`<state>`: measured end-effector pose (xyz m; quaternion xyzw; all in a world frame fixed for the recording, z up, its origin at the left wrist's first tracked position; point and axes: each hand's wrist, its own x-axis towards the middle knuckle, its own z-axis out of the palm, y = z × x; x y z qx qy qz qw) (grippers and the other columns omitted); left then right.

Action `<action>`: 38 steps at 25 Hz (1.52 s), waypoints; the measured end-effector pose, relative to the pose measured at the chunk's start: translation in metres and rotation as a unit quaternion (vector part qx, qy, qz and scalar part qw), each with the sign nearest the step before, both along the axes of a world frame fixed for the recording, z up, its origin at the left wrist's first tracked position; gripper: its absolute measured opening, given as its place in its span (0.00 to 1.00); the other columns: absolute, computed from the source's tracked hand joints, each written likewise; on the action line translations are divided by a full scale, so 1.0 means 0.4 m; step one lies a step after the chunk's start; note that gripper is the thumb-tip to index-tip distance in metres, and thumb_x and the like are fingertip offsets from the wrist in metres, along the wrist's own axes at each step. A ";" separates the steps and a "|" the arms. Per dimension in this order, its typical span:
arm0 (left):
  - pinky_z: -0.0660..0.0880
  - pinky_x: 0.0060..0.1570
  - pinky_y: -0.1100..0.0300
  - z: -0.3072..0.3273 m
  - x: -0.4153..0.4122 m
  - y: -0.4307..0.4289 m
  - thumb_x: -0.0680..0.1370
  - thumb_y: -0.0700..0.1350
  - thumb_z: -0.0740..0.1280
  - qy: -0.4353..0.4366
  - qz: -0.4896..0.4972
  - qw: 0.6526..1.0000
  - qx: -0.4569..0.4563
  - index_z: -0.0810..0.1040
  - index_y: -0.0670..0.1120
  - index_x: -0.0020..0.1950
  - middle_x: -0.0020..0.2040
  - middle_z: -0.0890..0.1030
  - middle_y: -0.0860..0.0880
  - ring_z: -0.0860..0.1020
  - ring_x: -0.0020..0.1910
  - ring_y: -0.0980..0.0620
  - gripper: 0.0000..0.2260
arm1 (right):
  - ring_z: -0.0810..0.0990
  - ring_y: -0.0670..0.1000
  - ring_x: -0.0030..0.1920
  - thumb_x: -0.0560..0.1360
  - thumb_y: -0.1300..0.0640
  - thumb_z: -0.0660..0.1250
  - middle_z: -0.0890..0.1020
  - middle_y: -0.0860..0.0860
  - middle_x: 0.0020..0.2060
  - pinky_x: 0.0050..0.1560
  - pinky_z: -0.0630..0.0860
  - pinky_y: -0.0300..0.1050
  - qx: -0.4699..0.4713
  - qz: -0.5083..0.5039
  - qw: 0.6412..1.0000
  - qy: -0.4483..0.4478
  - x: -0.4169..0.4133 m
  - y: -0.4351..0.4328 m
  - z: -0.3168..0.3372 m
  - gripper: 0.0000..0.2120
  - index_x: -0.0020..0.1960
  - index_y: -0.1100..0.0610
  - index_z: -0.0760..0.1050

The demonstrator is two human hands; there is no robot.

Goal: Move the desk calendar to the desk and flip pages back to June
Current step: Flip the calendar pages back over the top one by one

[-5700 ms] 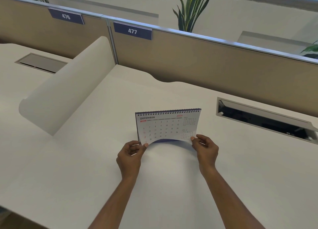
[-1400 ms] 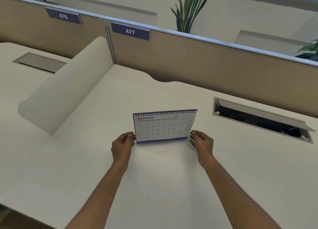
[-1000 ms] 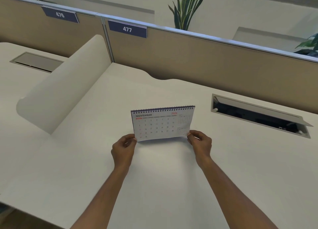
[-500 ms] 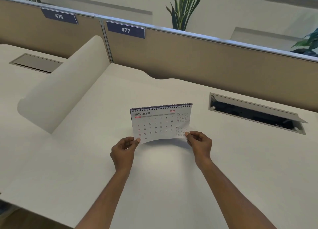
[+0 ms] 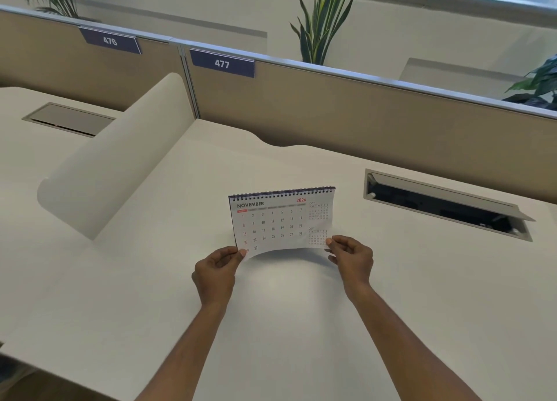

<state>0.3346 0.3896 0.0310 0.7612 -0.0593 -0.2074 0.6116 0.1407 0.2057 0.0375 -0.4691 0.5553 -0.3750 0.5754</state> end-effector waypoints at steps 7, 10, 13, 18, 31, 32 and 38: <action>0.79 0.45 0.63 -0.007 0.005 0.011 0.72 0.45 0.81 0.007 -0.028 0.999 -0.041 0.87 0.51 0.43 0.40 0.89 0.56 0.85 0.40 0.58 0.05 | 0.87 0.55 0.47 0.73 0.62 0.77 0.88 0.53 0.43 0.46 0.85 0.45 0.006 0.019 0.999 -0.026 -0.013 0.001 -0.002 0.04 0.48 0.59 0.85; 0.84 0.46 0.54 -0.008 0.006 0.013 0.72 0.41 0.81 0.049 -0.031 0.996 -0.070 0.86 0.45 0.47 0.41 0.89 0.49 0.87 0.42 0.48 0.06 | 0.87 0.54 0.46 0.72 0.63 0.78 0.88 0.53 0.42 0.48 0.85 0.45 0.008 0.023 0.999 -0.043 -0.017 0.001 -0.001 0.06 0.49 0.60 0.85; 0.85 0.45 0.58 -0.006 0.007 0.016 0.72 0.38 0.80 0.072 -0.032 0.993 -0.092 0.85 0.44 0.49 0.42 0.90 0.46 0.89 0.46 0.44 0.08 | 0.87 0.54 0.46 0.72 0.65 0.78 0.89 0.54 0.42 0.50 0.85 0.47 0.000 0.029 0.998 -0.050 -0.023 0.002 -0.004 0.06 0.48 0.59 0.85; 0.85 0.44 0.61 -0.003 0.015 0.025 0.73 0.36 0.79 0.087 -0.036 0.990 -0.103 0.86 0.43 0.51 0.43 0.90 0.45 0.89 0.47 0.45 0.09 | 0.87 0.54 0.48 0.73 0.66 0.76 0.88 0.56 0.46 0.52 0.83 0.46 -0.005 0.033 0.998 -0.052 -0.029 0.001 -0.003 0.07 0.50 0.59 0.85; 0.85 0.39 0.57 0.052 0.020 0.058 0.78 0.41 0.75 0.099 -0.085 0.981 -0.141 0.85 0.46 0.58 0.44 0.90 0.42 0.89 0.44 0.47 0.09 | 0.88 0.52 0.47 0.77 0.64 0.73 0.89 0.54 0.47 0.42 0.83 0.42 0.012 0.062 0.990 -0.123 -0.032 0.002 0.029 0.06 0.52 0.58 0.83; 0.85 0.39 0.56 0.056 0.021 0.060 0.79 0.41 0.74 0.099 -0.089 0.980 -0.144 0.85 0.46 0.57 0.45 0.90 0.42 0.88 0.43 0.46 0.08 | 0.88 0.53 0.48 0.77 0.64 0.73 0.89 0.55 0.47 0.43 0.84 0.44 0.012 0.062 0.990 -0.127 -0.035 0.000 0.034 0.06 0.53 0.58 0.83; 0.83 0.37 0.57 0.087 0.031 0.064 0.80 0.40 0.73 0.076 -0.098 0.980 -0.155 0.84 0.50 0.60 0.46 0.90 0.43 0.87 0.41 0.47 0.11 | 0.87 0.55 0.50 0.77 0.63 0.72 0.88 0.58 0.50 0.49 0.84 0.49 -0.003 0.065 0.987 -0.148 -0.052 -0.008 0.074 0.08 0.56 0.63 0.83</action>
